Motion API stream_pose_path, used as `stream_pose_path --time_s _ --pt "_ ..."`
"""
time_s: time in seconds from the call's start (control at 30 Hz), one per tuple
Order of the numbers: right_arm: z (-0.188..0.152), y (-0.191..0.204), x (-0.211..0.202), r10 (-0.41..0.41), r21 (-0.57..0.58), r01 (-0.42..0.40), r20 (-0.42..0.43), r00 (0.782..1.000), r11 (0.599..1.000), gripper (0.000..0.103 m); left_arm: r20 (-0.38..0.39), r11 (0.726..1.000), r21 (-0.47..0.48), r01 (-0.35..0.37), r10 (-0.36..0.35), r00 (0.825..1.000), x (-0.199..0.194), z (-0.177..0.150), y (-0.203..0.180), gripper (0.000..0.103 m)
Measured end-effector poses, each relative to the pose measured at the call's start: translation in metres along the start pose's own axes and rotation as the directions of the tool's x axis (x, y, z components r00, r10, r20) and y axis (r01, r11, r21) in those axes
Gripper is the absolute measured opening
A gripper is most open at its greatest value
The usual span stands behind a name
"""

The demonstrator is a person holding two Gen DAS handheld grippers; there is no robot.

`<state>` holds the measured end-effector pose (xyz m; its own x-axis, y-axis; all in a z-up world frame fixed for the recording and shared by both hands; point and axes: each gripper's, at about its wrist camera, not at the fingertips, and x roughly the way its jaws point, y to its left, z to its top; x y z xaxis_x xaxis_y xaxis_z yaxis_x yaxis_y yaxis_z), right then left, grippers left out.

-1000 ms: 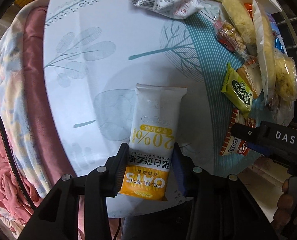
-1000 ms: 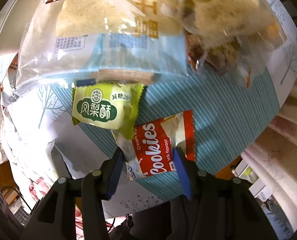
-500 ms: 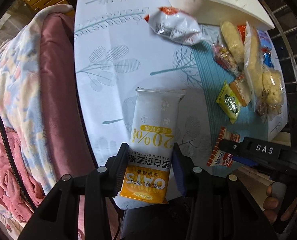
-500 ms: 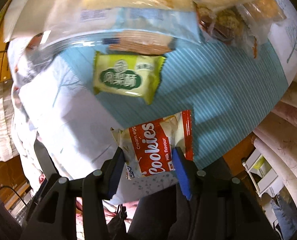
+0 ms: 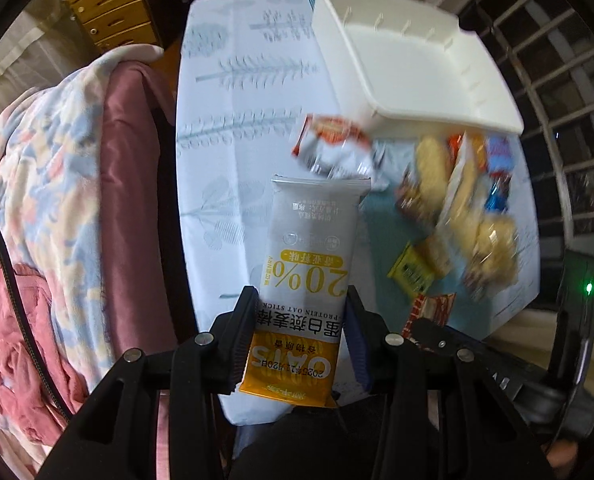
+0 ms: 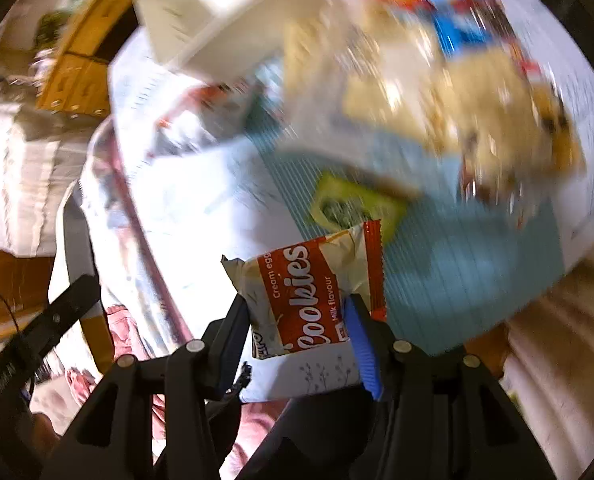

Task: Organize snacks
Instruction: 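Carry the oat bar with the left gripper into the white tray and release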

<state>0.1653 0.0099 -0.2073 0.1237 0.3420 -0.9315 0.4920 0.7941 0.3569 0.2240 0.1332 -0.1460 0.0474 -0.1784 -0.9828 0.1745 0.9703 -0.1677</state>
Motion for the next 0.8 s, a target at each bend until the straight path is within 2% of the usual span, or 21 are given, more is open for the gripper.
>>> stream_pose_path --time_s 0.1,0.17,0.47,0.8 --pt "0.014 0.003 -0.020 0.018 -0.067 -0.015 0.049 0.999 0.998 0.049 0.043 0.999 -0.034 0.029 -0.028 0.999 -0.019 0.011 -0.009 0.041" --pt "0.016 0.003 -0.032 0.043 -0.114 -0.033 0.083 0.996 0.993 0.003 0.078 0.998 -0.042 0.043 -0.039 0.996 -0.031 0.019 -0.018 0.041" --pt "0.076 -0.012 -0.067 0.092 -0.270 -0.052 0.135 0.987 0.962 0.001 0.186 0.993 -0.088 0.082 -0.065 0.980 -0.064 0.063 -0.065 0.041" --pt "0.137 -0.028 -0.101 0.161 -0.392 -0.070 0.204 0.966 0.917 0.001 0.254 0.986 -0.132 0.101 -0.065 0.965 -0.063 0.122 -0.115 0.041"
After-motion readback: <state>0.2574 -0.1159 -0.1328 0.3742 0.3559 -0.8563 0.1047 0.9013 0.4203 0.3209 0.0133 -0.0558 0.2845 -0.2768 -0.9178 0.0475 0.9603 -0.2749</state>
